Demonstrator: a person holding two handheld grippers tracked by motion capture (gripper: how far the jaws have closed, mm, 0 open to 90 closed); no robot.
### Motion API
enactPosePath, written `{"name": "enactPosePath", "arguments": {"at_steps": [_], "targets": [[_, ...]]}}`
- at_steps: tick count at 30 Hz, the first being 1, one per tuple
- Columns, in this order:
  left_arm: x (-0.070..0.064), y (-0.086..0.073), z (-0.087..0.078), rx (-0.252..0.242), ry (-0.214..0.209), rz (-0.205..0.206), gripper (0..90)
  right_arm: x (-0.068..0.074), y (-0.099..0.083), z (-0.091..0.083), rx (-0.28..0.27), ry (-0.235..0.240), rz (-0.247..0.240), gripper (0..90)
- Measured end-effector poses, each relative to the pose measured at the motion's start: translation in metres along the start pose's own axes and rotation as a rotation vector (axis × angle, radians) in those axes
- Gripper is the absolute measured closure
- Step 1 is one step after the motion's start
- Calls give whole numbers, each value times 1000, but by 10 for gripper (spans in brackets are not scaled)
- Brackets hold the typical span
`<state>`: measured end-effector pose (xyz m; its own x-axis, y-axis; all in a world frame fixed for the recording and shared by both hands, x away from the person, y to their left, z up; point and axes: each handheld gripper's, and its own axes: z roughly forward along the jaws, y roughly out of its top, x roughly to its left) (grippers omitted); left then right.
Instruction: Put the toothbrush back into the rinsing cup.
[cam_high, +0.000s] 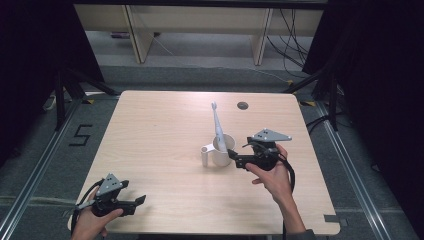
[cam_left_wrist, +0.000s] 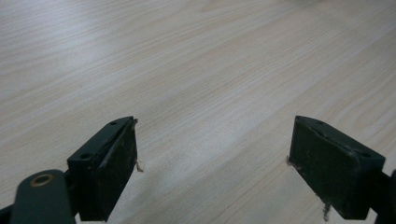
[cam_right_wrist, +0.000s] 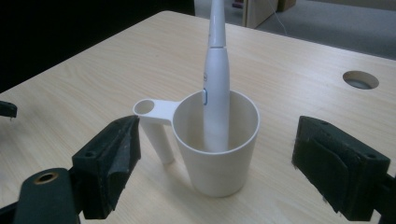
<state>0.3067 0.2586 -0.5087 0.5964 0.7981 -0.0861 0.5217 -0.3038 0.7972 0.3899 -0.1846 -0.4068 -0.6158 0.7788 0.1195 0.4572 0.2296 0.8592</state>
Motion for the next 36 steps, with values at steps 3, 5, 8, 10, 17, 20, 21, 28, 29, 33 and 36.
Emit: {"name": "enactPosePath", "arguments": {"at_steps": [3,5,8,10,17,20,21,28,29,33,36], "targets": [[1,0,-1,16,10,15,148,-1,-2,-2,-18,-15,-27,160],[0,0,0,0,2,-4,148,-1,-3,-4,-11,-6,-35,160],[0,0,1,-1,2,-6,148,0,-4,-6,-12,-4,-41,160],[0,0,0,7,3,1,148,1,-5,-6,-11,-9,-32,161],[0,0,0,0,1,-8,148,1,-12,-9,3,8,-27,160],[0,0,0,3,4,-8,148,2,-15,-11,3,7,-18,161],[0,0,0,2,4,-8,148,1,-15,-12,3,-7,-47,161],[0,0,-1,-1,6,-7,148,-2,-25,-19,14,-7,-30,161],[0,0,-1,-1,3,-5,148,-4,-27,-20,7,-10,-47,161],[0,0,0,2,1,2,148,-5,-34,-24,15,-1,-27,161],[0,0,0,0,1,-1,148,-6,-40,-26,17,0,-10,161]]}}
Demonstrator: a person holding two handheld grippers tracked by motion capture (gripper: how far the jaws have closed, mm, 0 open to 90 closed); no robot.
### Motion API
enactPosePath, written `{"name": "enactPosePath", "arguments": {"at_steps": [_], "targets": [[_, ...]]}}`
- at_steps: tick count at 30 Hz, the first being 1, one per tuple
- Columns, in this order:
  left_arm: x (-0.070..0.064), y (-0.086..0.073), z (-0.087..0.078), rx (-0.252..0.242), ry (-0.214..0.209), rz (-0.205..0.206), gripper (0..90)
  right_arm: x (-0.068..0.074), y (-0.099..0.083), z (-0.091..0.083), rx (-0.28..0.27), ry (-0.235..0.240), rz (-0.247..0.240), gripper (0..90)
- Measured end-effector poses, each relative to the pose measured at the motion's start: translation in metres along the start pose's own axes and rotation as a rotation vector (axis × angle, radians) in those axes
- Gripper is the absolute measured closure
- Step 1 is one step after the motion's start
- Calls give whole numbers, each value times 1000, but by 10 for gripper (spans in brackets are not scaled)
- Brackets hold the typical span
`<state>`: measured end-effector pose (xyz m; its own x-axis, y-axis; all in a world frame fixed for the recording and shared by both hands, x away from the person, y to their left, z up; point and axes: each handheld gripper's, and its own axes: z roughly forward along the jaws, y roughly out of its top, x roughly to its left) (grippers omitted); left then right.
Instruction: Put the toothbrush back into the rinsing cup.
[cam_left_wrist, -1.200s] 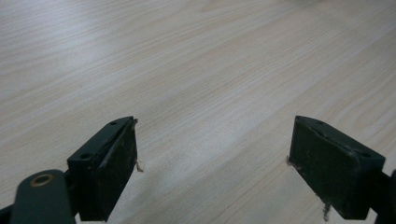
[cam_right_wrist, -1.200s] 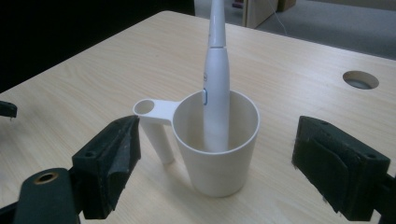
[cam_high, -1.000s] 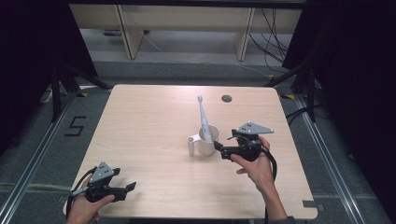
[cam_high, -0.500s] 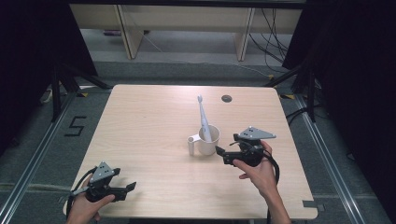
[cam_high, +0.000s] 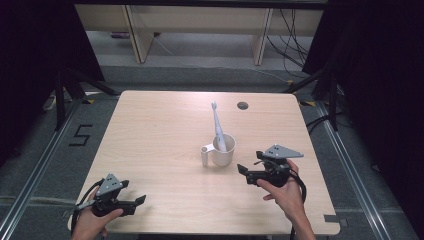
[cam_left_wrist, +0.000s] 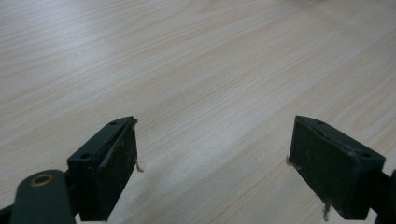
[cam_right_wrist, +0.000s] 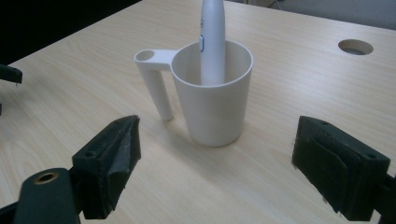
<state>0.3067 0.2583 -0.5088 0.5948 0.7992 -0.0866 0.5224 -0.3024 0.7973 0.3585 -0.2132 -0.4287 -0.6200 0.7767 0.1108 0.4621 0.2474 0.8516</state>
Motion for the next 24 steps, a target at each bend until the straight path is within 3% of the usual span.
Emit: {"name": "enactPosePath", "arguments": {"at_steps": [1,5,6,7,8,9,10,17,21,22,24], "targets": [[0,0,0,6,2,2,148,-2,-1,-1,2,-6,-19,161],[0,0,-1,5,2,2,148,-2,-6,-3,3,-7,-4,161],[0,0,-1,7,2,6,148,0,-8,-3,3,6,18,161],[0,0,-1,7,2,6,148,-2,-9,-4,1,5,-2,161],[0,0,-1,6,1,6,148,0,-11,-4,-4,8,22,161],[0,0,-1,5,2,3,148,-1,-11,-5,-3,-3,-14,161],[0,0,-1,6,2,4,148,1,-12,-5,-7,8,9,161],[0,0,0,2,4,4,148,4,-19,-10,-16,15,-12,161],[0,0,-1,6,1,5,148,9,-26,-12,-12,31,30,160],[0,0,-1,6,2,6,148,8,-27,-13,-10,32,1,160],[0,0,-1,6,1,6,148,10,-31,-15,-7,31,19,160]]}}
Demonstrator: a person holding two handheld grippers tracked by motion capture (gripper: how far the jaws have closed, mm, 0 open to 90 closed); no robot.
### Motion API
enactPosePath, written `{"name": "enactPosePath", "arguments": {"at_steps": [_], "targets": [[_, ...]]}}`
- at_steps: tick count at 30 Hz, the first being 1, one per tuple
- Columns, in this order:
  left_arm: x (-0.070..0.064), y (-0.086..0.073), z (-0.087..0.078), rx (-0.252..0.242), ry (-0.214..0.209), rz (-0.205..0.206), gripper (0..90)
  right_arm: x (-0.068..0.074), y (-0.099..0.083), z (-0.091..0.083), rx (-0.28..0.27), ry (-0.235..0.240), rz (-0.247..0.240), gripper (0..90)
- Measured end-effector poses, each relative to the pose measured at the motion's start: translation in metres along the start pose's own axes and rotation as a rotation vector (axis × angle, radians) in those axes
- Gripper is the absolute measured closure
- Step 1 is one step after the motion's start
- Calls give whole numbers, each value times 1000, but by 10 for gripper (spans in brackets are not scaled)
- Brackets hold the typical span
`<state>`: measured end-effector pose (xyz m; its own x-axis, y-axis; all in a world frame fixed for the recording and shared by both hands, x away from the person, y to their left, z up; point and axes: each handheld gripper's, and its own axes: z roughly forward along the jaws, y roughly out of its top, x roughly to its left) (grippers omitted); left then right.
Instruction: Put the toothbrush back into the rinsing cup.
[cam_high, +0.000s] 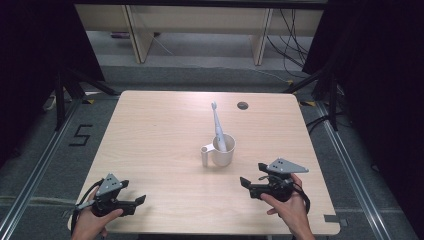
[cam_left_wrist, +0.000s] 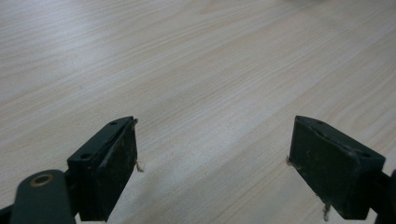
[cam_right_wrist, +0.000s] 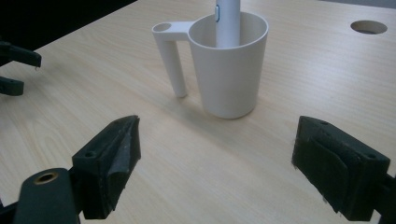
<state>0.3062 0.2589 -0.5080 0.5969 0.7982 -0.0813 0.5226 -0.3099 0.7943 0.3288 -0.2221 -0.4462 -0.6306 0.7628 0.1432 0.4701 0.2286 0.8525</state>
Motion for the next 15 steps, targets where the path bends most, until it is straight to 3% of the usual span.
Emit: {"name": "enactPosePath", "arguments": {"at_steps": [5,7,8,9,11,15], "targets": [[0,0,1,-7,1,0,148,0,-9,-3,-4,-12,-12,161],[0,0,1,-4,0,2,148,3,-12,-7,24,5,34,160],[0,0,0,-2,3,1,148,0,-13,-6,1,-4,-14,160],[0,0,0,-1,0,-1,148,3,-15,-7,13,9,33,160],[0,0,0,0,0,-1,148,1,-19,-8,11,-6,-6,160],[0,0,-1,0,0,0,148,3,-26,-8,5,-6,16,160]]}}
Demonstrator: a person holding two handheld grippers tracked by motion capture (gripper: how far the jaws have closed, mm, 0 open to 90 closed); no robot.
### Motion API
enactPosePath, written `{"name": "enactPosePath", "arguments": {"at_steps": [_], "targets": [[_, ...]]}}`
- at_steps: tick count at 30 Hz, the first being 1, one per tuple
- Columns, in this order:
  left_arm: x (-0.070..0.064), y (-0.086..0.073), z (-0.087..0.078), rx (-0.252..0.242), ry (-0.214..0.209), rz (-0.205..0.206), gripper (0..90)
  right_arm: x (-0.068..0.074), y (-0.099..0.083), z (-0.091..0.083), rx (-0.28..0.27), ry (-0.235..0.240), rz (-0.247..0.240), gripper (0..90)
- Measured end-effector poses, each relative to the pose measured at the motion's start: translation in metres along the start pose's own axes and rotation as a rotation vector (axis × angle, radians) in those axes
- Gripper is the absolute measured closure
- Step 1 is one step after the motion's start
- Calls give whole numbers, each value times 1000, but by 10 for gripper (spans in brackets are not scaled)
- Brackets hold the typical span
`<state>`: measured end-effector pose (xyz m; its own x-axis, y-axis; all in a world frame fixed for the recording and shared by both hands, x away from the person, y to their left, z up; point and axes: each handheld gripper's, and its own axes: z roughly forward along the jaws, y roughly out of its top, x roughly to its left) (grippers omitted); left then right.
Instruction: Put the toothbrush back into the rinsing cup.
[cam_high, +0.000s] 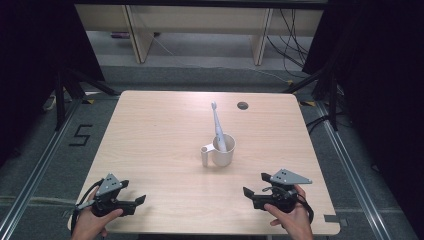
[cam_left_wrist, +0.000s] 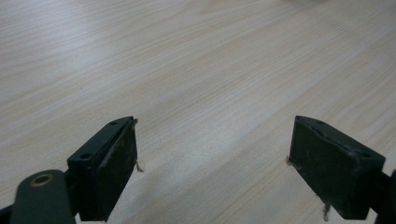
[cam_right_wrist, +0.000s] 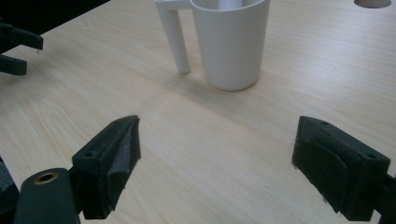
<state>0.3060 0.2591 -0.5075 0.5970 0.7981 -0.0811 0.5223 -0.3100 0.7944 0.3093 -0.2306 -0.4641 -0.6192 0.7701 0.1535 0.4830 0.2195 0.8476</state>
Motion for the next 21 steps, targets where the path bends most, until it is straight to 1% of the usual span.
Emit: {"name": "enactPosePath", "arguments": {"at_steps": [1,2,3,4,5,6,7,8,9,10,11,12,13,14,15,16,17,18,19,20,21], "targets": [[0,0,0,-5,1,-6,148,-1,-1,0,21,4,-4,160],[0,0,0,-5,1,-7,148,1,-2,-2,25,8,3,160],[-1,0,0,-5,1,-6,148,0,-4,-2,17,-1,-12,160],[-1,0,0,-5,1,-6,148,1,-5,-2,23,-3,-16,160],[-1,0,0,-4,5,-5,148,1,-7,-1,23,3,-15,160],[-1,0,0,-5,2,-6,148,2,-8,-2,37,6,-18,160],[-1,0,0,-6,0,-5,148,4,-10,-3,35,3,-14,160],[-1,0,0,-6,0,-5,148,3,-11,-3,35,-5,-36,160],[-1,0,0,-5,1,-5,148,6,-12,-4,47,5,-9,160],[-1,0,0,-5,2,-5,148,3,-13,-1,20,17,-54,160],[-1,0,0,-4,6,-6,148,7,-14,-5,40,8,-31,160],[-1,0,0,-5,6,-6,148,9,-15,-5,35,12,-13,160],[-1,0,0,-4,5,-6,148,7,-16,-6,46,7,-35,160],[-1,0,-1,-4,6,-7,148,9,-17,-7,50,6,-11,160],[-1,0,-1,1,9,-5,148,9,-18,-8,47,0,-33,160],[-1,0,0,-9,2,-7,148,9,-20,-8,52,4,-21,160],[-1,0,-1,5,10,-5,148,11,-22,-9,54,6,2,160],[-1,0,0,-4,4,-6,148,11,-23,-10,56,12,-7,160],[-1,0,-1,-2,5,-6,148,12,-25,-10,47,14,6,160],[-1,0,-1,-2,6,-6,148,12,-26,-12,60,9,5,160],[-1,0,-1,4,11,-7,148,10,-27,-11,47,13,-15,160]]}}
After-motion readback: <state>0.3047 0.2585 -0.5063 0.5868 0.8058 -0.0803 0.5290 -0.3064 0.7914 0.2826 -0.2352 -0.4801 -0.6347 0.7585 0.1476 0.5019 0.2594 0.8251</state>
